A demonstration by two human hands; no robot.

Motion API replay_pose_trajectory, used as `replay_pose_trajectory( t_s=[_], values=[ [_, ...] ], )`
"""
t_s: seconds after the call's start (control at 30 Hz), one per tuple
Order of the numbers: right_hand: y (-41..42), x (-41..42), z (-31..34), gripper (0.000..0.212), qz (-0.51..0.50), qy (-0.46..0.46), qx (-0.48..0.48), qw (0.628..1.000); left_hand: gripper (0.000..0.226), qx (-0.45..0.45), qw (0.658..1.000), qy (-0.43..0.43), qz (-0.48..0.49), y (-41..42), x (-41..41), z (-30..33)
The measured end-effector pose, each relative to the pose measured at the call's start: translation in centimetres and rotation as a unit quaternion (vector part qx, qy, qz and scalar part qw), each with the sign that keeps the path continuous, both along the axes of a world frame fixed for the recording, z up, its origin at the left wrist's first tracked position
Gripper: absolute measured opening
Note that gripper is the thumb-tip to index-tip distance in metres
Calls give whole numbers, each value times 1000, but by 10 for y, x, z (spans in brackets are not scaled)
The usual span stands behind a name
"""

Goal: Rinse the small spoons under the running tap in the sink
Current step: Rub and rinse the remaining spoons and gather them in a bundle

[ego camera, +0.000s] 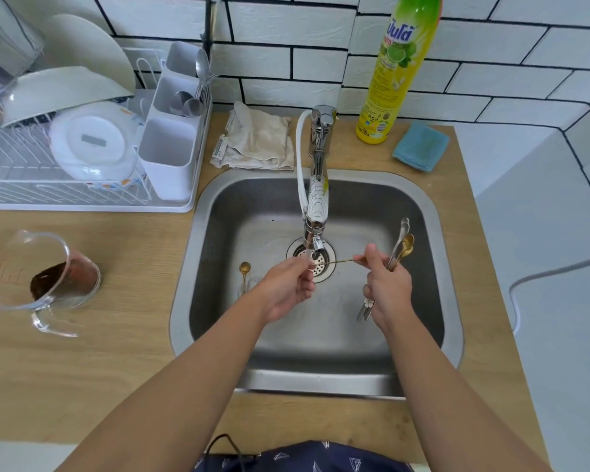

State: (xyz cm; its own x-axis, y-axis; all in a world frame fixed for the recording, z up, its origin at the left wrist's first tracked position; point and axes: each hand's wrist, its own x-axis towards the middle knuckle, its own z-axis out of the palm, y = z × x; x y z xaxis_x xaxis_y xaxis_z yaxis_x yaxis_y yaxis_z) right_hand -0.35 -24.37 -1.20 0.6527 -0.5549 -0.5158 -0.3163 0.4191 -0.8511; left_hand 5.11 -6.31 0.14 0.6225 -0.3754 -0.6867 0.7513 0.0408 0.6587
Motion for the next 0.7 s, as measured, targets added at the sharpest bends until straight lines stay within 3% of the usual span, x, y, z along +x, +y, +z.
replay_pose_trajectory(
  t_s=[0.1, 0.17, 0.3, 0.4, 0.53, 0.63, 0.7],
  values=[
    [4, 5, -2, 33, -57, 38, 17, 998, 23, 91, 980, -145, -100, 1, -9, -2],
    [13, 8, -3, 32, -45, 43, 19, 998, 23, 149, 966, -186, -103, 5, -13, -3],
    [56, 9, -4, 14, 75, 51, 25, 996, 22, 145, 975, -162, -43, 16, -20, -3],
    [84, 4, -6, 13, 136, 52, 43, 988, 23, 157, 975, -159, -16, 24, -22, 1],
    [80, 16, 3, 11, 121, 41, 74, 989, 20, 156, 976, -153, 10, 40, -22, 6],
    [70, 27, 0, 40, 60, 45, 99, 992, 18, 147, 978, -144, 25, 42, -22, 9],
    [75, 25, 0, 20, 93, 41, 98, 990, 18, 134, 982, -130, 23, 39, -22, 11]
  ],
)
